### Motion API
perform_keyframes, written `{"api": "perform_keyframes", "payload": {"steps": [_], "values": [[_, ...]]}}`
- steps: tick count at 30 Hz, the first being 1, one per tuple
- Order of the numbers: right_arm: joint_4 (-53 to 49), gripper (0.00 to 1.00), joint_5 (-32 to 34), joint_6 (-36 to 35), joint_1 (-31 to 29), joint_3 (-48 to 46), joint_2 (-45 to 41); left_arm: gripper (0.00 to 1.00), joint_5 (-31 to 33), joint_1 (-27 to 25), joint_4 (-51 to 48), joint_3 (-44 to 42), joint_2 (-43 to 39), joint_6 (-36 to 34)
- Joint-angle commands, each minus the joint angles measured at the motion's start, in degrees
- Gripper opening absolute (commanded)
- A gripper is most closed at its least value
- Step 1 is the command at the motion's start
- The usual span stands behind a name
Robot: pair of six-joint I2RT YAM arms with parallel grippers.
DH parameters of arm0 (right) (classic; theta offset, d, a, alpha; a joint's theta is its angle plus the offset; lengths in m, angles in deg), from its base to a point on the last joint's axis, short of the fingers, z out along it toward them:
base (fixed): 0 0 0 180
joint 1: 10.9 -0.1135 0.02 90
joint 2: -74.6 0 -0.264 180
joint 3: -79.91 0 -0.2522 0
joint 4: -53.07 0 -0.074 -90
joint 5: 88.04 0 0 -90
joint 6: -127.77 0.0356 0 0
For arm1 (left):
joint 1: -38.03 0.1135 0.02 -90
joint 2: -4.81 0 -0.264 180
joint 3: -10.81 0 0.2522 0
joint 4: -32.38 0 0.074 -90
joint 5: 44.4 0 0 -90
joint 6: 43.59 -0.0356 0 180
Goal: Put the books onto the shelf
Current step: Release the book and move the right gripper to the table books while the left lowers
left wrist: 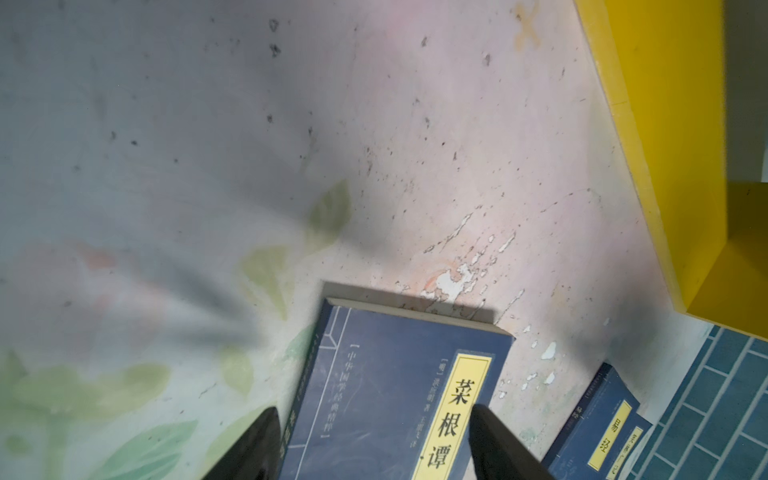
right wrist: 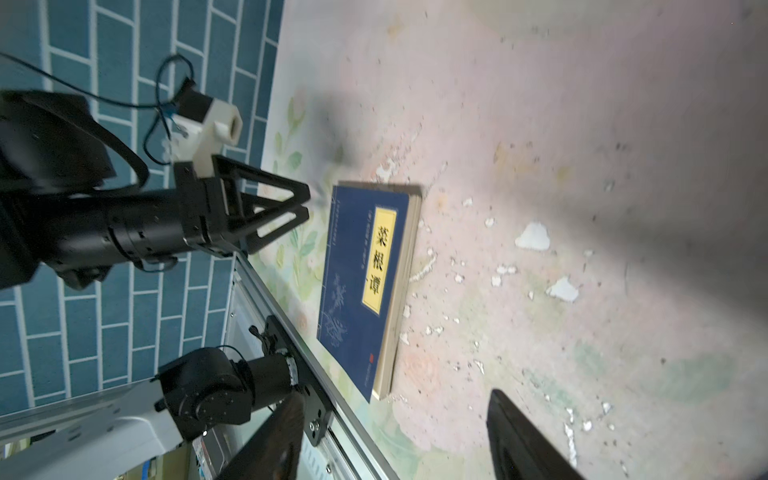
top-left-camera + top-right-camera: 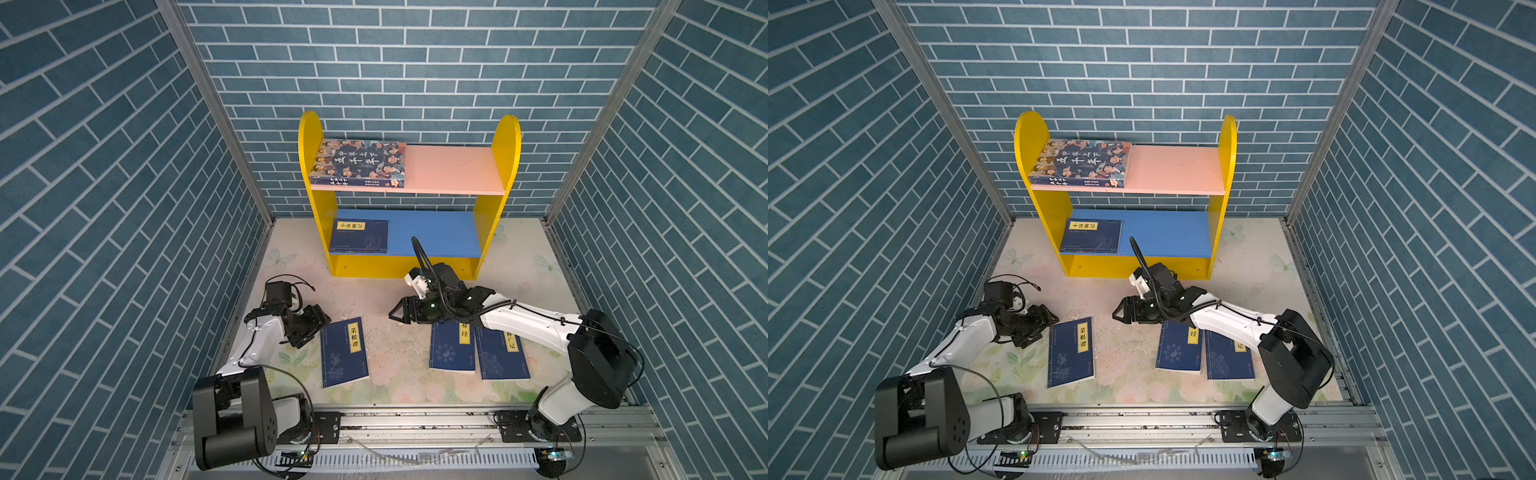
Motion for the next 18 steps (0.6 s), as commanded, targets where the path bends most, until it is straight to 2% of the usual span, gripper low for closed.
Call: {"api": "perform_keyframes", "payload": {"steps": [1,9,14,18], "values": [[5.05,0.71,-0.24,3.8,-1.89,-2.01,-0.13,0.73,1.81,-0.27,-0.2,-1.05,1.87,-2.45],[16.34,0.71,-1.01,9.73,-5.63,-4.08,5.9,0.73,3.41,-2.23,0.41,-0.93,7.84,-4.38],[17.43,0.71,-1.82,11.06,-6.36,-3.26,9.94,0.73,-1.12,-6.16,3.07,-2.01,10.37,-3.8],[16.32,0.71,-1.27,11.53,-6.55,-3.32,11.29,0.74,-4.42,-11.3,5.77,-1.93,11.86,-2.67]]}}
